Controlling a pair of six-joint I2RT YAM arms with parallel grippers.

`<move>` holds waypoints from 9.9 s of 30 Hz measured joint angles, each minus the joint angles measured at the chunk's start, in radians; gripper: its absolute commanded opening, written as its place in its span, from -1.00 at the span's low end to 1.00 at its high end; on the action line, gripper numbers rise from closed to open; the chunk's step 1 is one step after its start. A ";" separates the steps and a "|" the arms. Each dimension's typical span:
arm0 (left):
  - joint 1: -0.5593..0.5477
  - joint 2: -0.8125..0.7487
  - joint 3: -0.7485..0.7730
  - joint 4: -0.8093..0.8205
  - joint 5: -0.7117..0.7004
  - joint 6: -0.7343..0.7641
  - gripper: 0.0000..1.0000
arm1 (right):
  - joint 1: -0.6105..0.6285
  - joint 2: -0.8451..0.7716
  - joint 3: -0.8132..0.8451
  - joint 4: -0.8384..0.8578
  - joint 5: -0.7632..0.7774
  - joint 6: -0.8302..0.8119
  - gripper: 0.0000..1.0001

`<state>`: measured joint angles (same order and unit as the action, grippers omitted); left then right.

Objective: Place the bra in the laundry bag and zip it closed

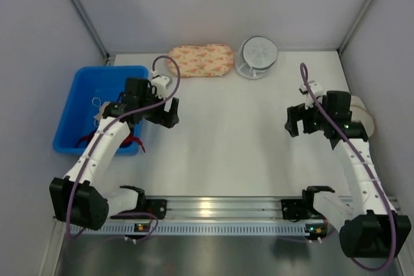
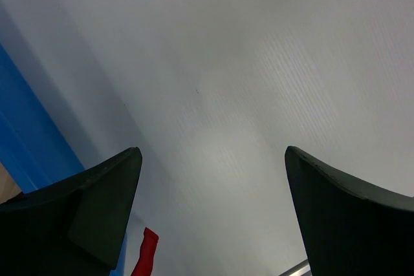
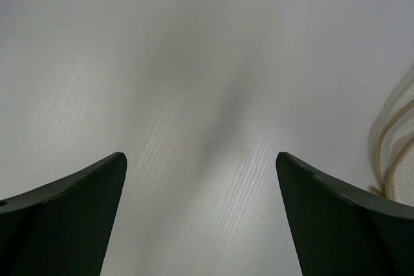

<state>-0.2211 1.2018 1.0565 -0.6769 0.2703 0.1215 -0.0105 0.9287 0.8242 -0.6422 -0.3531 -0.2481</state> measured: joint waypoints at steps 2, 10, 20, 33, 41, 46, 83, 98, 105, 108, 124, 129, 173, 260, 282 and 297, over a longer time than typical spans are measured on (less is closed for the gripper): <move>0.000 0.000 0.014 0.000 0.005 0.001 0.96 | 0.000 0.047 0.052 -0.034 0.037 -0.026 0.99; 0.000 0.048 0.142 -0.005 0.063 0.000 0.96 | -0.163 0.307 0.329 -0.158 0.085 -0.198 0.99; 0.000 0.111 0.187 -0.006 0.090 0.001 0.96 | -0.475 0.726 0.634 -0.262 0.129 -0.349 0.99; 0.000 0.131 0.192 -0.030 0.074 0.000 0.96 | -0.496 1.072 0.665 -0.294 0.200 -0.353 0.99; 0.000 0.132 0.205 -0.042 0.061 -0.014 0.96 | -0.348 1.077 0.640 -0.285 0.283 -0.371 0.90; 0.000 0.131 0.205 -0.047 0.061 -0.018 0.96 | -0.200 1.018 0.534 -0.261 0.352 -0.465 0.89; 0.000 0.097 0.215 -0.076 -0.134 -0.177 0.96 | 0.422 0.480 0.275 -0.024 0.151 0.053 0.17; 0.000 0.097 0.221 -0.076 -0.174 -0.198 0.96 | 0.589 0.700 0.257 0.032 0.210 0.131 -0.35; 0.000 0.097 0.221 -0.076 -0.190 -0.198 0.96 | 0.600 0.763 0.298 0.024 0.250 0.137 -0.35; 0.000 0.097 0.221 -0.076 -0.195 -0.198 0.96 | 0.606 0.771 0.304 0.018 0.261 0.137 -0.36; 0.000 0.097 0.221 -0.076 -0.218 -0.197 0.96 | 0.626 0.852 0.333 -0.010 0.330 0.127 -1.00; 0.000 0.097 0.221 -0.076 -0.227 -0.197 0.96 | 0.640 0.872 0.377 -0.047 0.323 0.121 -1.00; -0.309 0.362 0.006 0.013 0.108 -0.118 0.02 | 0.064 0.584 0.111 0.039 -0.251 0.094 -1.00; 0.758 0.779 0.545 -0.100 -0.029 0.007 -0.05 | -0.126 0.212 0.315 -0.059 -0.056 0.047 0.99; 0.748 0.832 0.559 -0.045 -0.085 -0.049 -1.00 | -0.138 0.270 0.361 -0.088 -0.096 0.055 0.99; 0.717 0.589 0.641 -0.043 -0.134 -0.043 -1.00 | -0.143 0.316 0.399 -0.097 -0.125 0.080 0.99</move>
<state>0.4957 1.7905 1.6974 -0.7197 0.1364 0.0788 -0.1535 1.2449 1.2232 -0.7391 -0.4782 -0.1677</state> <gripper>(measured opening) 0.012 0.993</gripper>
